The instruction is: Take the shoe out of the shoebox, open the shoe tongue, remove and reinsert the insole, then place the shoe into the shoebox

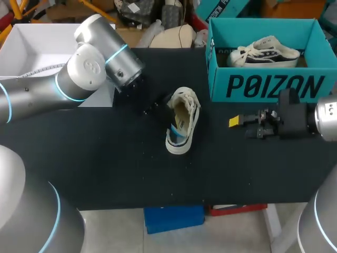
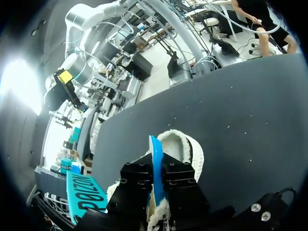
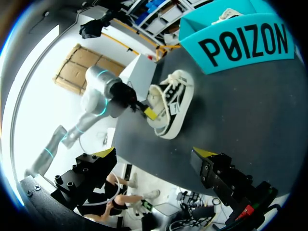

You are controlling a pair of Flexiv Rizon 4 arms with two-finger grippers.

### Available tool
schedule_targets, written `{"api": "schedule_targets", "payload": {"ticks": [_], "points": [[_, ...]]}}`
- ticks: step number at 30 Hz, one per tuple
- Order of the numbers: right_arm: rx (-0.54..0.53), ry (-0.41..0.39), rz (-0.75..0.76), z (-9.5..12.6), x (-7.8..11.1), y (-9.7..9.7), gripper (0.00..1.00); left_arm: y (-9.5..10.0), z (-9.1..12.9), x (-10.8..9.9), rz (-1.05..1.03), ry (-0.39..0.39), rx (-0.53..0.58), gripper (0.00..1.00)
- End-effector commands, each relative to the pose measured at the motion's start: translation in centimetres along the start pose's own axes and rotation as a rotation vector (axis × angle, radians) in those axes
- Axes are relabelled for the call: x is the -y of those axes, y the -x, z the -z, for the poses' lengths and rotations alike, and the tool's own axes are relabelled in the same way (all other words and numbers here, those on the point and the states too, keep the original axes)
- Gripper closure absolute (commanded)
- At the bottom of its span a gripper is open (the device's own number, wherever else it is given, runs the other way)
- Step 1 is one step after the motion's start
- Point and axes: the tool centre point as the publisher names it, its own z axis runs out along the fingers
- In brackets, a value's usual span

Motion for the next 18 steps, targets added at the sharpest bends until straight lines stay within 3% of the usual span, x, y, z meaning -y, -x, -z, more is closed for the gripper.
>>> {"api": "schedule_targets", "payload": {"ticks": [1, 13, 18], "points": [[0.003, -0.001, -0.001, 0.0, 0.0, -0.1, 0.0, 0.8, -0.4, -0.8, 0.007, 0.007, -0.04, 1.0], [0.003, -0.001, -0.001, 0.0, 0.0, -0.1, 0.0, -0.1, -1.4, -1.9, 0.009, 0.045, -0.228, 1.0], [0.003, -0.001, -0.001, 0.0, 0.0, -0.1, 0.0, -0.8, -2.5, -1.4, 0.011, 0.045, -0.288, 1.0]]}}
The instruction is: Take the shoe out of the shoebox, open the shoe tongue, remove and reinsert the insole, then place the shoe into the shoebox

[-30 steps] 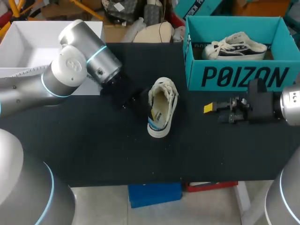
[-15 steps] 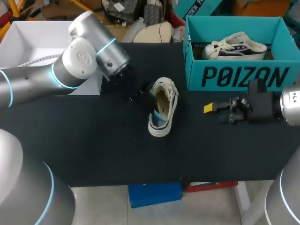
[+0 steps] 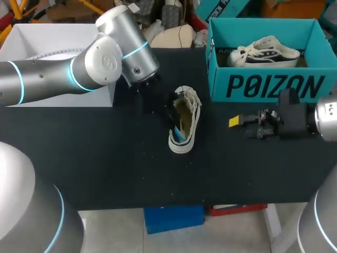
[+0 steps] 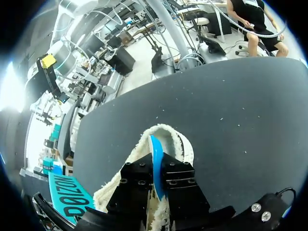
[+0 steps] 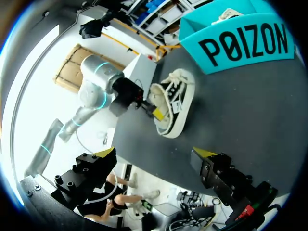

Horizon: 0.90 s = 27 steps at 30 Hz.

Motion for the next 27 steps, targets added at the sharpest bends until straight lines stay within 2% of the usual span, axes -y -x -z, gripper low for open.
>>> {"api": "schedule_targets", "payload": {"ticks": [1, 2, 3, 4, 6, 7, 8, 9, 12, 14, 18, 19, 20, 21, 22, 24, 27], "points": [[0.003, -0.001, -0.001, 0.0, 0.0, -0.1, 0.0, 0.4, -1.0, 0.0, 0.002, -0.002, -0.056, 1.0], [0.003, -0.001, -0.001, 0.0, 0.0, -0.1, 0.0, 0.3, -1.2, 0.1, 0.002, -0.003, -0.055, 0.96], [0.003, -0.001, -0.001, 0.0, 0.0, -0.1, 0.0, 0.3, -1.2, 0.1, 0.002, -0.006, -0.049, 0.65], [0.003, -0.001, -0.001, 0.0, 0.0, -0.1, 0.0, 0.3, -1.2, 0.2, 0.005, -0.014, -0.028, 0.26], [0.003, -0.001, -0.001, 0.0, 0.0, -0.1, 0.0, 0.6, -0.8, 0.9, 0.003, -0.013, -0.008, 0.28], [0.003, -0.001, -0.001, 0.0, 0.0, -0.1, 0.0, 0.7, -0.4, 1.1, 0.004, -0.021, 0.015, 0.24], [0.003, -0.001, -0.001, 0.0, 0.0, -0.1, 0.0, 0.7, -0.1, 1.2, 0.007, -0.036, 0.041, 0.0], [0.003, -0.001, -0.001, 0.0, 0.0, -0.1, 0.0, 0.8, 0.4, 1.5, 0.005, -0.038, 0.047, 0.0], [0.003, -0.001, -0.001, 0.0, 0.0, -0.1, 0.0, 1.2, 1.9, 2.7, 0.0, -0.073, 0.107, 0.0], [0.003, -0.001, -0.001, 0.0, 0.0, -0.1, 0.0, 1.4, 3.1, 3.4, -0.015, -0.068, 0.12, 0.0], [0.003, -0.001, -0.001, 0.0, 0.0, -0.1, 0.0, 1.8, 5.4, 4.1, -0.039, -0.014, 0.085, 0.0], [0.003, -0.001, -0.001, 0.0, 0.0, -0.1, 0.0, 2.0, 5.9, 4.1, -0.044, 0.008, 0.077, 0.18], [0.003, -0.001, -0.001, 0.0, 0.0, -0.1, 0.0, 2.1, 6.3, 4.0, -0.052, 0.034, 0.058, 0.51], [0.003, -0.001, -0.001, 0.0, 0.0, -0.1, 0.0, 2.3, 6.6, 4.0, -0.057, 0.058, 0.034, 0.79], [0.003, -0.001, -0.001, 0.0, 0.0, -0.1, 0.0, 2.4, 6.7, 4.1, -0.067, 0.088, -0.001, 1.0], [0.003, -0.001, -0.001, 0.0, 0.0, -0.1, 0.0, 2.6, 6.8, 4.1, -0.086, 0.162, -0.116, 1.0], [0.003, -0.001, -0.001, 0.0, 0.0, -0.1, 0.0, 2.4, 6.4, 3.9, -0.107, 0.206, -0.191, 1.0]]}}
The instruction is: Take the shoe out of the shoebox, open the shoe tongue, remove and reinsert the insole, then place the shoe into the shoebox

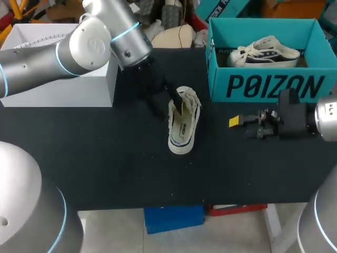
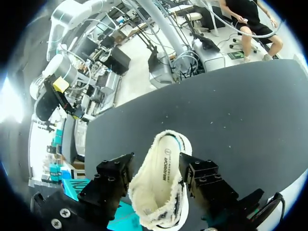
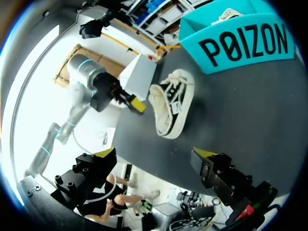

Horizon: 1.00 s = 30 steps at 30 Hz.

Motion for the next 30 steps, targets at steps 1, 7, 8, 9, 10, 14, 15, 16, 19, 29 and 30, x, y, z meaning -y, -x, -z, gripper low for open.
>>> {"api": "schedule_targets", "payload": {"ticks": [1, 7, 8, 9, 10, 14, 15, 16, 19, 29, 30], "points": [[0.003, -0.001, -0.001, 0.0, 0.0, -0.1, 0.0, 0.4, 0.1, 1.1, -0.03, 0.143, -0.214, 1.0], [0.003, -0.001, -0.001, 0.0, 0.0, -0.1, 0.0, -0.5, -2.6, 1.1, -0.031, 0.164, -0.306, 1.0], [0.003, -0.001, -0.001, 0.0, 0.0, -0.1, 0.0, -0.6, -2.9, 1.0, -0.027, 0.17, -0.313, 1.0], [0.003, -0.001, -0.001, 0.0, 0.0, -0.1, 0.0, -0.7, -3.2, 1.0, -0.023, 0.178, -0.321, 1.0], [0.003, -0.001, -0.001, 0.0, 0.0, -0.1, 0.0, -0.9, -3.5, 0.8, -0.018, 0.187, -0.32, 1.0], [0.003, -0.001, -0.001, 0.0, 0.0, -0.1, 0.0, -1.5, -5.0, 0.3, -0.01, 0.228, -0.286, 1.0], [0.003, -0.001, -0.001, 0.0, 0.0, -0.1, 0.0, -1.6, -5.3, 0.2, -0.01, 0.228, -0.283, 1.0], [0.003, -0.001, -0.001, 0.0, 0.0, -0.1, 0.0, -1.8, -5.7, 0.1, -0.009, 0.235, -0.283, 1.0], [0.003, -0.001, -0.001, 0.0, 0.0, -0.1, 0.0, -2.2, -6.5, -0.4, -0.014, 0.27, -0.286, 1.0], [0.003, -0.001, -0.001, 0.0, 0.0, -0.1, 0.0, -3.2, -8.3, -2.2, -0.041, 0.298, -0.33, 1.0], [0.003, -0.001, -0.001, 0.0, 0.0, -0.1, 0.0, -3.3, -8.6, -2.3, -0.04, 0.292, -0.332, 1.0]]}}
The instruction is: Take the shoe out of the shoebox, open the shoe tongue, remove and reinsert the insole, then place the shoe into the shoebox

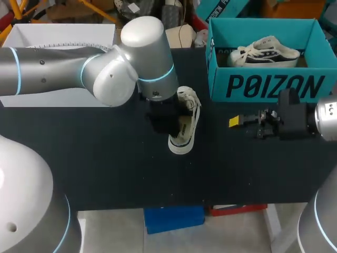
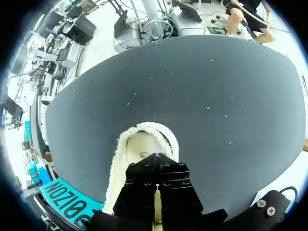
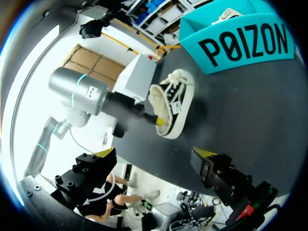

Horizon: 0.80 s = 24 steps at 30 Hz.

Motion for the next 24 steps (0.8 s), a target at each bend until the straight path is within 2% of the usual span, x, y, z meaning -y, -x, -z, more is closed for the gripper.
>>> {"api": "schedule_targets", "payload": {"ticks": [1, 9, 14, 19, 24], "points": [[0.003, -0.001, -0.001, 0.0, 0.0, -0.1, 0.0, 0.6, -1.6, -0.4, -0.004, -0.009, -0.012, 1.0], [0.003, -0.001, -0.001, 0.0, 0.0, -0.1, 0.0, 1.2, -3.8, -0.9, -0.003, -0.028, -0.021, 1.0], [0.003, -0.001, -0.001, 0.0, 0.0, -0.1, 0.0, 1.7, -4.0, -0.9, -0.016, -0.037, -0.017, 1.0], [0.003, -0.001, -0.001, 0.0, 0.0, -0.1, 0.0, 1.8, -1.7, -0.5, -0.015, -0.033, 0.052, 1.0], [0.003, -0.001, -0.001, 0.0, 0.0, -0.1, 0.0, 2.2, 2.6, -0.2, 0.009, -0.059, 0.156, 1.0]]}}
